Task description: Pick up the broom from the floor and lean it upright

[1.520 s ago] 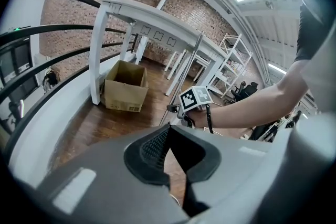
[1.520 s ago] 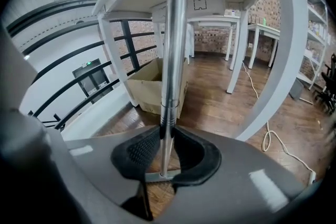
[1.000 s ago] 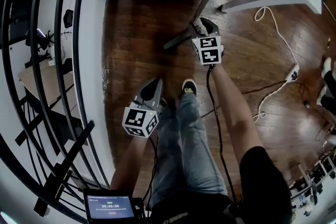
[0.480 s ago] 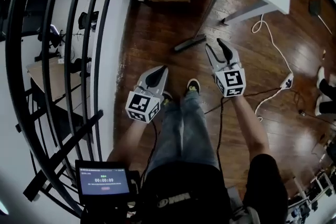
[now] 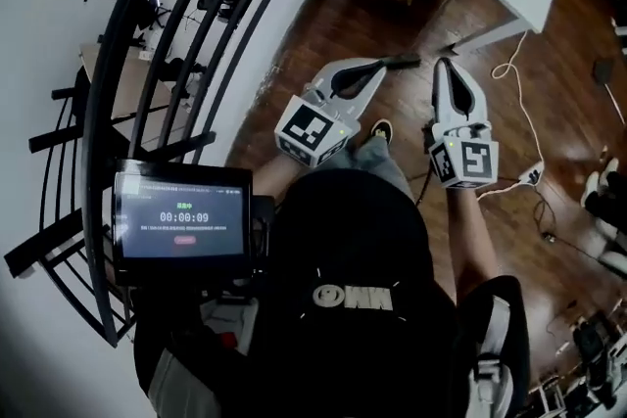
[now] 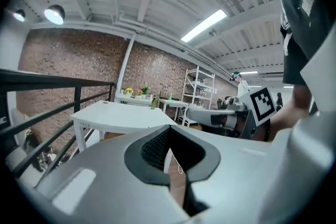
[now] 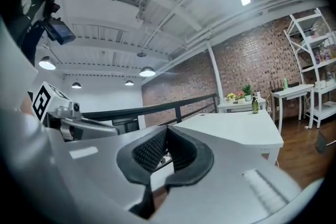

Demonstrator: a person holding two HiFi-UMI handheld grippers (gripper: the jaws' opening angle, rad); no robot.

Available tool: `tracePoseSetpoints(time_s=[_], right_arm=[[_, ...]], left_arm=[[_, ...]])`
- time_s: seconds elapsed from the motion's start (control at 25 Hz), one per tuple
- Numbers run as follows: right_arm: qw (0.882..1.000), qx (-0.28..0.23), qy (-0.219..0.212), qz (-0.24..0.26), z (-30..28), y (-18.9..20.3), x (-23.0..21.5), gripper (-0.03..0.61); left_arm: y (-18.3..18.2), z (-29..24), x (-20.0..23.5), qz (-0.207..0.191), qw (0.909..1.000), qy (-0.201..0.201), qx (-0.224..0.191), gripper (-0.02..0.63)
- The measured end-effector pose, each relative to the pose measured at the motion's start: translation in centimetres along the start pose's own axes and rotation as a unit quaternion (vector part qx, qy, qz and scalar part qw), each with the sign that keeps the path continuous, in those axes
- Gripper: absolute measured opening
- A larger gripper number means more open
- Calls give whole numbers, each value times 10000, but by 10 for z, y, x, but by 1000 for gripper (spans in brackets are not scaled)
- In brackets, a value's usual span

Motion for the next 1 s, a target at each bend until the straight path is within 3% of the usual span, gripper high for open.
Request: tracePoseSetpoints(time_s=[0.16, 0.52, 1.0], right_arm=[[9997, 221, -67, -84, 16, 13, 18, 5], [9991, -86, -388, 113, 16, -12, 80, 5], [9989, -158, -333, 283, 20, -14, 85, 4]], left_arm=[[-21, 5, -12, -74, 9997, -2, -222, 11], [-45, 51, -14, -134, 9981, -136, -578, 11], [-51, 51, -19, -300, 9968, -185, -712, 12]])
Point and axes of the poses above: the fingertips, and each gripper's own axes: z backward along the fingers, x to its left, y out of its underside, the point moved 2 cm from there along z, backward along the fingers, and after that the axes turned 8 degrees about y, right-handed, at the moved point
